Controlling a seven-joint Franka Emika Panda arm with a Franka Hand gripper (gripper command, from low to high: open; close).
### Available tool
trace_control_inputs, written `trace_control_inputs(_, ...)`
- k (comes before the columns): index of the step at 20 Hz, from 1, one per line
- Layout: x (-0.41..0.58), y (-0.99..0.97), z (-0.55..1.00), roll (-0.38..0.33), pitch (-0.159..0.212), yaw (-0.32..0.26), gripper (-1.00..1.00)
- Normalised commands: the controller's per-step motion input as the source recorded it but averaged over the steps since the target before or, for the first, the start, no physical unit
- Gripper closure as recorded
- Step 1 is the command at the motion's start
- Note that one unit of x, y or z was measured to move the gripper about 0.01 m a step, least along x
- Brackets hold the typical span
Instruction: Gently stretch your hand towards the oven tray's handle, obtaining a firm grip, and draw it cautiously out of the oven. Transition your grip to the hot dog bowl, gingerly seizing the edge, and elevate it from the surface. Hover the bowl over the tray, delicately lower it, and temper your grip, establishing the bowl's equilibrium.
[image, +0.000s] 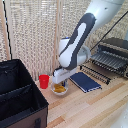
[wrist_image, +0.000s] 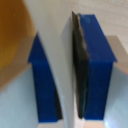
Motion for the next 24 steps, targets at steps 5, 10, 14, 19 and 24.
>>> trace_control_inputs(5, 0.36, 0.0, 0.71, 0.012, -0.01, -0.121, 1.0)
trace_control_inputs(10, 0.377, 0.05, 0.63, -0.101, -0.054, -0.2, 1.0)
trace_control_inputs(14, 0.322, 0.06, 0.61, -0.185, -0.056, -0.232, 1.0)
trace_control_inputs(19, 0.405, -0.13, 0.79, -0.124, -0.003, -0.212, 1.0)
trace_control_inputs(24, 0.438, -0.36, 0.8, -0.035, -0.008, -0.162, 1.0)
